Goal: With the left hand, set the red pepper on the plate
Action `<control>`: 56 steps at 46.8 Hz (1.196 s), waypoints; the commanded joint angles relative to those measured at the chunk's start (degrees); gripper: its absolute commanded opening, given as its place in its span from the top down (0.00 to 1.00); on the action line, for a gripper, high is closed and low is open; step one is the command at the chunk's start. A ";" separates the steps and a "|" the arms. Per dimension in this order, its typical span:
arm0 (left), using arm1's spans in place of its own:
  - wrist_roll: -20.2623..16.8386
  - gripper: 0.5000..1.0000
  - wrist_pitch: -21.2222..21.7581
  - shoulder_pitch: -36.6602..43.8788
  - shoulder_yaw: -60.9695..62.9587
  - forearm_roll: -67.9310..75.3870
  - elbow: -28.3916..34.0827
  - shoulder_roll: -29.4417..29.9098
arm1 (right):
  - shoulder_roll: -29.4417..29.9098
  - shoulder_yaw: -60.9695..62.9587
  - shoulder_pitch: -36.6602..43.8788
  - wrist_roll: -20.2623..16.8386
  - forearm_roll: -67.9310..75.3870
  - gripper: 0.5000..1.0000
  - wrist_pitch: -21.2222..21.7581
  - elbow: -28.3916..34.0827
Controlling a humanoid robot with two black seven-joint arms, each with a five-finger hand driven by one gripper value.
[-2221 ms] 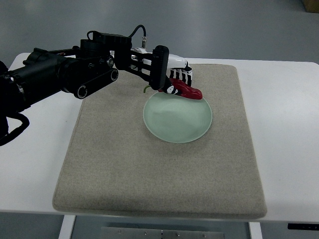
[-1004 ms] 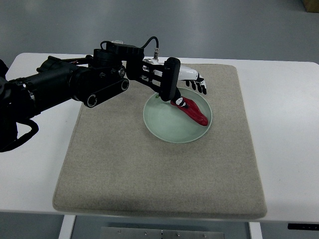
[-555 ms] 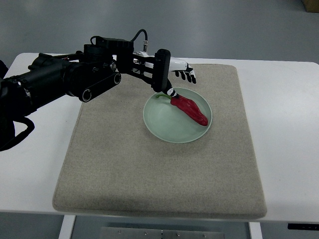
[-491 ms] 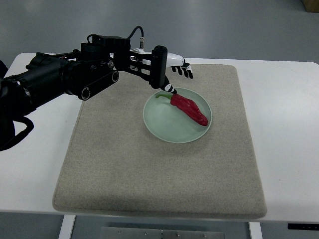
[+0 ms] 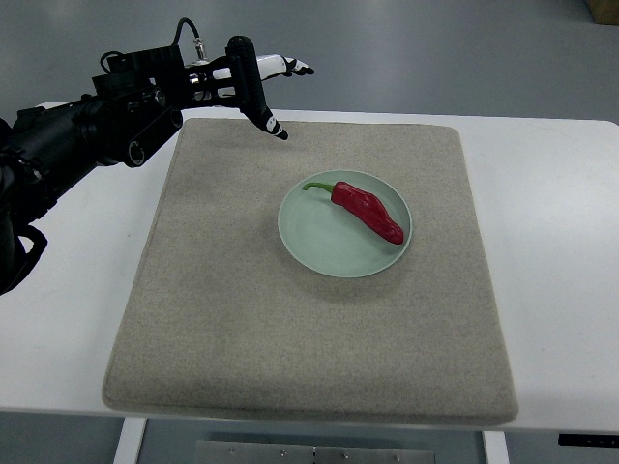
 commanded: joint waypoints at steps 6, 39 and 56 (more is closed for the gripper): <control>-0.01 0.02 -0.02 1.02 0.11 -5.35 2.89 0.00 | 0.00 0.00 0.08 0.02 0.00 0.14 0.00 0.01; 0.26 0.02 -0.28 1.90 0.46 -51.05 6.58 0.97 | 0.00 0.00 0.08 -0.07 0.00 0.14 0.00 0.01; 6.93 0.02 5.42 5.41 -0.42 -70.56 6.05 0.00 | 0.00 0.00 0.08 0.02 0.00 0.14 0.00 0.01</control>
